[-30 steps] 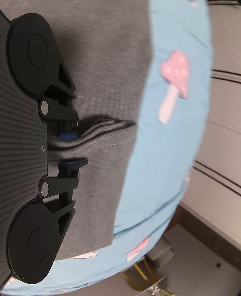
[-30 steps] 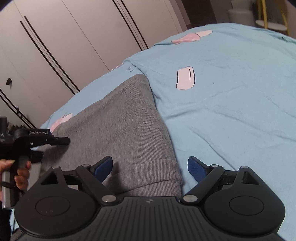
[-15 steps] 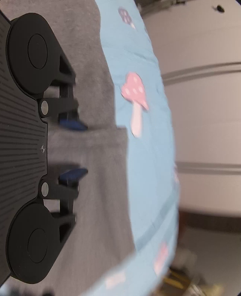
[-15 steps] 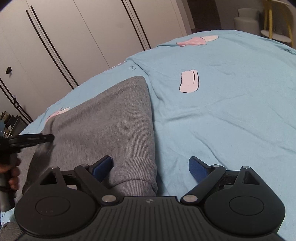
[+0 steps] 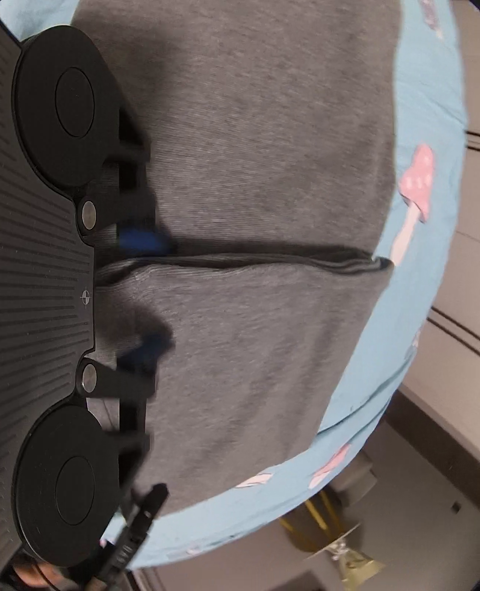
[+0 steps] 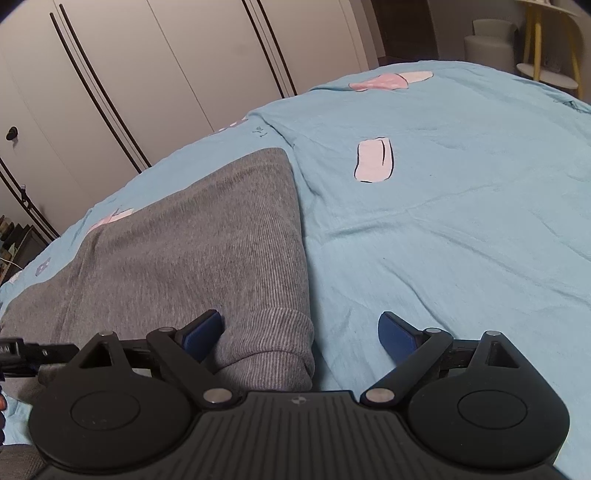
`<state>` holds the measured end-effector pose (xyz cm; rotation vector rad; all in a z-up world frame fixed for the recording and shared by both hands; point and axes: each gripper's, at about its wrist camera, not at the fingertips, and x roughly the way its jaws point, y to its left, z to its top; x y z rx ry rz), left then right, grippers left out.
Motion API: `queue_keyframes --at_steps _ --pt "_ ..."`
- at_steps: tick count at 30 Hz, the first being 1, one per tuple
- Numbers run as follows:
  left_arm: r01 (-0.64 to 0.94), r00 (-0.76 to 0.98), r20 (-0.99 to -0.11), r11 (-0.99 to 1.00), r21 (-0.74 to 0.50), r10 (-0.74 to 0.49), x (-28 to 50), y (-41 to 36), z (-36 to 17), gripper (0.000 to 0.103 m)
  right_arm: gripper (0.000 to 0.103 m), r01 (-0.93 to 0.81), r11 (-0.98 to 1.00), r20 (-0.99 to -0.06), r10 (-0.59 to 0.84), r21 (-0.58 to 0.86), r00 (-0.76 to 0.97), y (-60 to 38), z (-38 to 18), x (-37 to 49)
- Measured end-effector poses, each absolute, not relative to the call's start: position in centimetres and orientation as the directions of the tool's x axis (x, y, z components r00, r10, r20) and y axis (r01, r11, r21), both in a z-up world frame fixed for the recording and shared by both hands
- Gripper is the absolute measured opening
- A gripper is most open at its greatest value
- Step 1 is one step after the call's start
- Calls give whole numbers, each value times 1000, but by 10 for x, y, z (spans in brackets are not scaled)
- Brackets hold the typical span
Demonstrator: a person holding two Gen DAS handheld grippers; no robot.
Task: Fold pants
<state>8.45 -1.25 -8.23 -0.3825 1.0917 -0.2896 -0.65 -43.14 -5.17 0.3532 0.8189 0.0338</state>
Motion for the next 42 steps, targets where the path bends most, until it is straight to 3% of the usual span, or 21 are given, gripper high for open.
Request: queue_keyframes --at_steps 1,4,8,11,12,14,16,19,24,30,32,33,34,36,37,38,40,42 --pt "27 430 -803 895 -446 -413 86 -12 -83 26 92 106 943 -709 161 317 686 -431 -52 -7" --pt "10 448 -795 891 -454 -410 85 -9 -78 14 94 108 947 -712 149 302 686 -429 -52 -6" --pt "54 591 -729 919 -391 -345 69 -11 -53 13 94 104 948 -708 150 302 690 -429 -51 -8" --pt "56 510 -795 935 -350 -328 71 -14 -69 14 94 96 948 -704 154 302 694 -428 -51 -9" --pt "28 445 -838 940 -340 -317 75 -14 -81 19 94 96 950 -705 151 298 693 -428 -51 -9" --pt "-6 433 -835 925 -381 -341 79 -5 -79 28 95 100 949 -713 152 298 684 -428 -52 -6" --pt "-21 481 -823 935 -355 -302 80 0 -59 57 95 107 948 -717 148 298 681 -429 -52 -5" --pt "5 613 -750 950 -313 -250 84 0 -25 69 95 116 946 -712 144 303 687 -431 -50 -5" --pt "97 680 -665 937 -336 -309 120 -28 -4 88 95 124 945 -716 140 304 684 -431 -51 -2" --pt "223 648 -659 922 -316 -382 162 -76 -31 89 95 145 946 -694 103 289 713 -434 -48 -3" --pt "188 645 -713 961 -200 -275 173 -83 -52 94 95 157 936 -692 113 314 713 -438 -50 -1" --pt "137 625 -761 984 -114 -175 183 -83 -68 87 95 160 931 -691 120 327 712 -440 -51 0" --pt "140 597 -788 986 -86 -153 189 -83 -81 86 95 164 929 -692 122 333 712 -442 -53 1" --pt "190 644 -749 981 -41 -156 177 -82 -75 86 95 163 929 -686 118 331 718 -442 -54 2" --pt "194 653 -747 981 6 -124 171 -83 -71 93 95 161 933 -681 111 322 724 -443 -53 2" --pt "152 668 -744 984 96 -30 164 -83 -69 100 95 165 939 -672 88 302 735 -444 -51 2" --pt "47 687 -710 966 255 154 147 -73 -71 101 95 181 936 -646 61 302 761 -449 -45 -1" --pt "46 679 -720 971 237 143 126 -55 -66 101 95 196 893 -622 111 404 775 -463 -42 -5"
